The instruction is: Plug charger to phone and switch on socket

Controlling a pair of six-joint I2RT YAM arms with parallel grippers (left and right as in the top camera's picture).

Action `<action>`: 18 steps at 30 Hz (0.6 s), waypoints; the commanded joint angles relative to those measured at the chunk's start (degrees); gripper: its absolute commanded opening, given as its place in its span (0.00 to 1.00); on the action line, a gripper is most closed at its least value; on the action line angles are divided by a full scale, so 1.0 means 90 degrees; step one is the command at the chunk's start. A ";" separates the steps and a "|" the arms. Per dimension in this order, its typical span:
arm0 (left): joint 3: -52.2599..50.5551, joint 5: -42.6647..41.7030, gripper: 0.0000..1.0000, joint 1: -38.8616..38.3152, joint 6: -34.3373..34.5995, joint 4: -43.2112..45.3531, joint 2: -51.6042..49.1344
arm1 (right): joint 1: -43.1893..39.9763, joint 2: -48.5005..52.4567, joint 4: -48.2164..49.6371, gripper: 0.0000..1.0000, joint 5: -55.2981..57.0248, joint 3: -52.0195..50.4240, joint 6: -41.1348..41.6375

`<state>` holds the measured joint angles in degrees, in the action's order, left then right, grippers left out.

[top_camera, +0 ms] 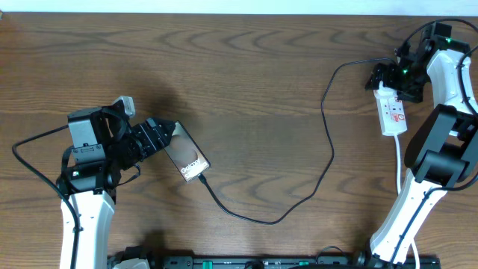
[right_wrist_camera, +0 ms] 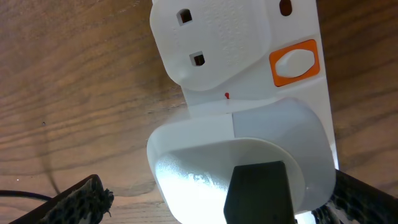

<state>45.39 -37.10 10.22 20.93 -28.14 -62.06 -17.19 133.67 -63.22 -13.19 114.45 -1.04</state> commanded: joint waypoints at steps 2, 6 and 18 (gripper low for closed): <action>-0.0019 0.0080 0.71 -0.0019 -0.0090 -0.0017 -0.0012 | 0.0092 0.0151 -0.0017 0.99 -0.0629 0.0007 0.0017; -0.0019 0.0080 0.71 -0.0019 -0.0090 -0.0015 -0.0012 | 0.0114 0.0151 -0.0061 0.99 -0.0631 0.0007 0.0017; -0.0019 0.0080 0.71 -0.0019 -0.0187 -0.0066 -0.0012 | 0.0284 0.0153 0.0015 0.99 -0.0770 -0.0100 0.0019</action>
<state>45.39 -37.10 10.22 20.75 -28.51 -62.06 -17.17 133.67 -63.40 -13.30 114.45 -1.04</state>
